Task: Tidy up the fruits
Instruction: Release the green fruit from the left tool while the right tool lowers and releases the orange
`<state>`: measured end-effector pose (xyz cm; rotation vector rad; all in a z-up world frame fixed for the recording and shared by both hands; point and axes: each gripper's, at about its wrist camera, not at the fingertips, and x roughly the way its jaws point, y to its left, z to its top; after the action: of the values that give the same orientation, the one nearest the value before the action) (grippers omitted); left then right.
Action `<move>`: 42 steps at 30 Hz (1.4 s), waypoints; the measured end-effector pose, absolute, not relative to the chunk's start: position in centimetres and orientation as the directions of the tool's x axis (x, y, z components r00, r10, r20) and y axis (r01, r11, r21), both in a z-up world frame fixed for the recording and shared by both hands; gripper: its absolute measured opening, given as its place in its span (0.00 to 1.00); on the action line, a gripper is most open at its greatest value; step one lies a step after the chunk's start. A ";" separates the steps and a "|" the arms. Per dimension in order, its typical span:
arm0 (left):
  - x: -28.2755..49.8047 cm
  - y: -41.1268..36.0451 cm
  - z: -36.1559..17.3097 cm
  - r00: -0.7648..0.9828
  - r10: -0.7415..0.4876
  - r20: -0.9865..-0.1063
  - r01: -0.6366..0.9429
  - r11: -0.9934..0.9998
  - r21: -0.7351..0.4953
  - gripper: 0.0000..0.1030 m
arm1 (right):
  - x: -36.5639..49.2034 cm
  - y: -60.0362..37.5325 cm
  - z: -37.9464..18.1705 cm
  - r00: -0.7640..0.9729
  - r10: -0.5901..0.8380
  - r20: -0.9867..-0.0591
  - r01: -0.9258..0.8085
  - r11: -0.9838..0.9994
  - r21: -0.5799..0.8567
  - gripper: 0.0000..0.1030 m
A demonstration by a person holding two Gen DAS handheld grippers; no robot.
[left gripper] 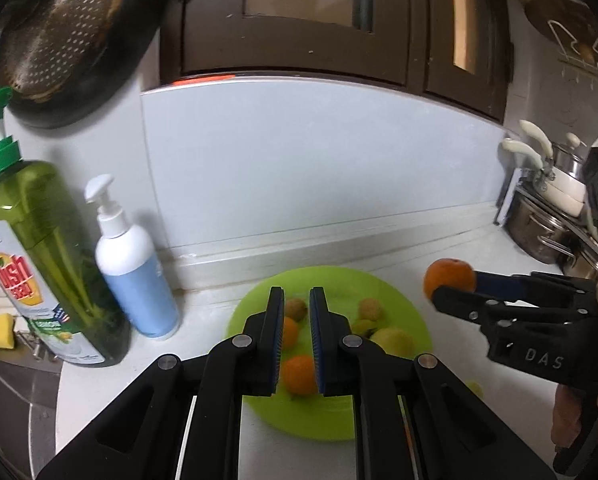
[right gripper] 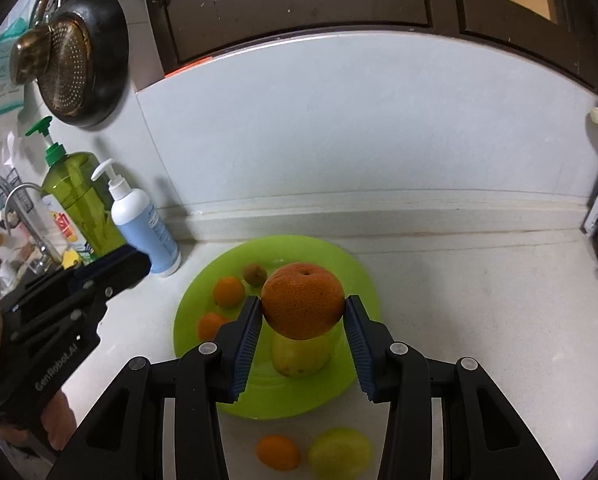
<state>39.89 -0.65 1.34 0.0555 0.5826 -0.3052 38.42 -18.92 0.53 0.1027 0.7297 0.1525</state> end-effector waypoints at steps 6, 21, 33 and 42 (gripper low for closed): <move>40.5 0.8 1.4 0.800 -0.258 -0.542 0.266 0.962 -0.065 0.14 | 38.8 -18.1 0.2 0.729 0.156 -0.666 -0.096 0.987 0.126 0.42; 42.0 -0.4 0.1 0.766 -0.267 -0.584 0.273 0.959 -0.081 0.14 | 40.6 -18.2 -0.5 0.717 0.174 -0.675 -0.110 0.984 0.138 0.42; 42.8 0.1 -1.1 0.747 -0.256 -0.614 0.254 0.963 -0.092 0.14 | 42.3 -17.0 -2.7 0.653 0.227 -0.723 -0.152 0.974 0.168 0.42; 43.0 0.4 -1.8 0.737 -0.240 -0.632 0.240 0.967 -0.087 0.14 | 43.4 -15.9 -4.0 0.619 0.241 -0.747 -0.172 0.970 0.171 0.43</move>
<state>42.95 0.35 -1.79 0.0008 0.6934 -0.2638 43.43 -15.92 -3.97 0.0849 0.8716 0.2384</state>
